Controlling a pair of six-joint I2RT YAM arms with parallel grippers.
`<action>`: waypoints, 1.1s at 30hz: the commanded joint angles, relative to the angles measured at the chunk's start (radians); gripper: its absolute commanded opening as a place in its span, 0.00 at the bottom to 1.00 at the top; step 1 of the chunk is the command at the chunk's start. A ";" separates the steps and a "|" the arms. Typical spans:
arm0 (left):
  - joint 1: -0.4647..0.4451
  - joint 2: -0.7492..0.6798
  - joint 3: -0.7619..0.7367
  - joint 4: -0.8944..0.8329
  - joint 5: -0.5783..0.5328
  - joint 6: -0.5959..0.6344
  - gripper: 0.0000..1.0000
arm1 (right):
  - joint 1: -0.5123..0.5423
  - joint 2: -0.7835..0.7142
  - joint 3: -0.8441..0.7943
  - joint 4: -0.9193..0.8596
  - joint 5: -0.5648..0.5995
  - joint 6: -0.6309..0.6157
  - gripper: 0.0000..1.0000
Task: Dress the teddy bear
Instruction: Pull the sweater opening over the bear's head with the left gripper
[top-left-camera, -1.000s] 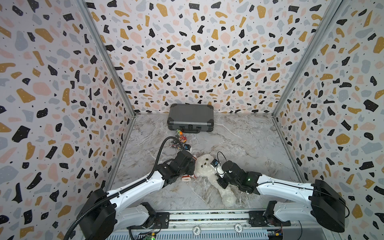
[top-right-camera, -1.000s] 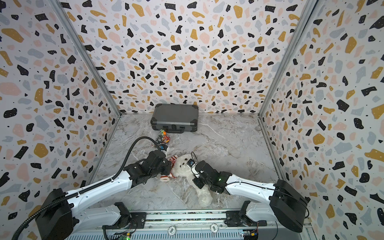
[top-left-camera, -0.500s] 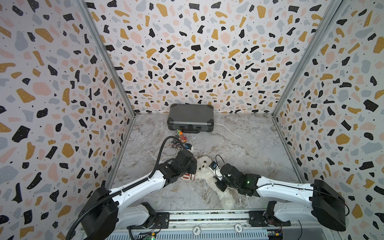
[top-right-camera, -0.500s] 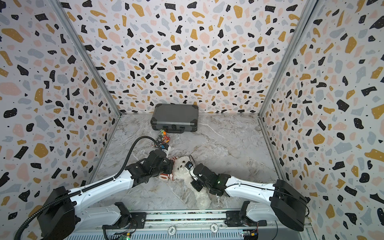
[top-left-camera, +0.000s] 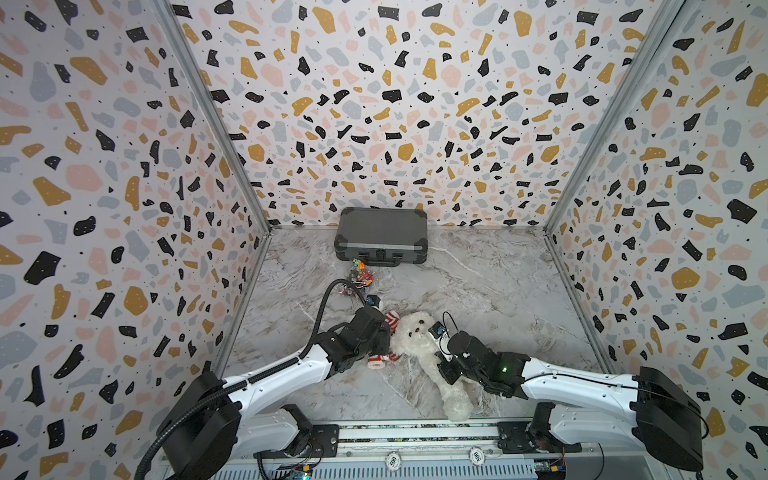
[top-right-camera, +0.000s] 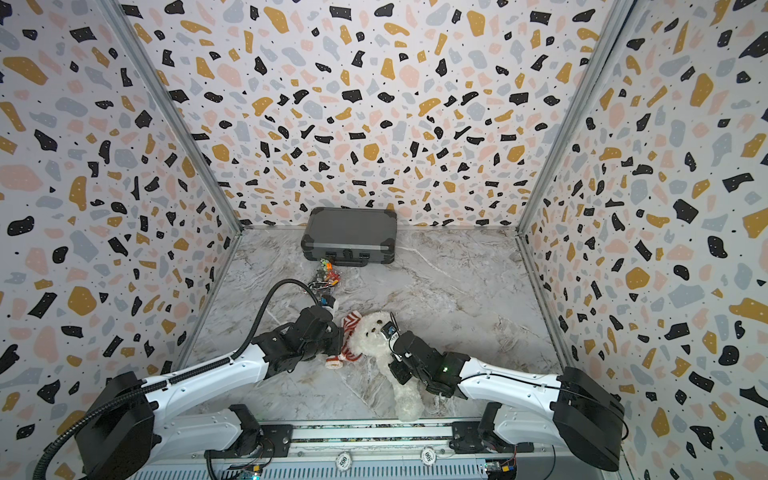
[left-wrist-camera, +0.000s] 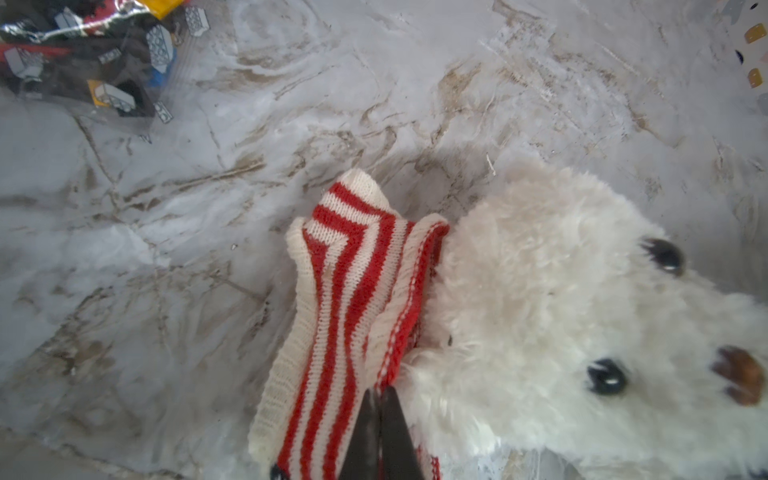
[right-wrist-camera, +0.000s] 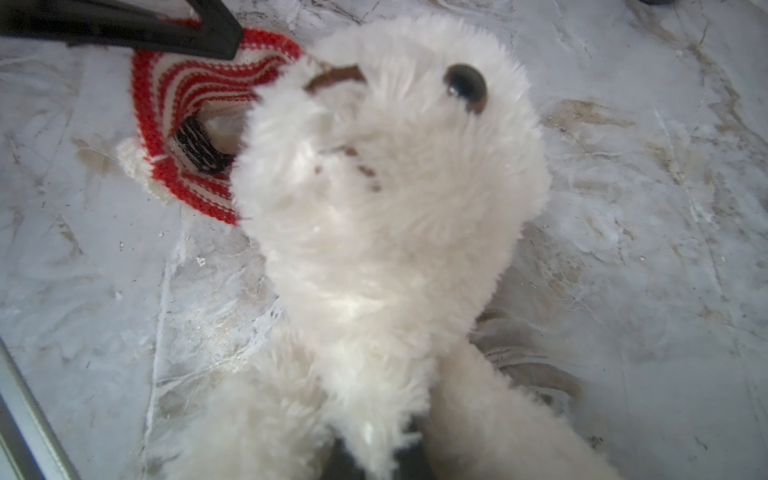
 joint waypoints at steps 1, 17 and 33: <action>0.004 -0.006 -0.022 0.036 0.032 -0.017 0.00 | 0.018 -0.024 0.000 0.000 0.030 0.019 0.00; 0.003 -0.063 -0.092 0.251 0.219 -0.208 0.00 | 0.088 -0.030 -0.028 0.028 0.124 0.084 0.00; -0.003 -0.001 -0.079 0.237 0.166 -0.195 0.00 | 0.088 0.014 -0.037 0.021 0.014 0.044 0.00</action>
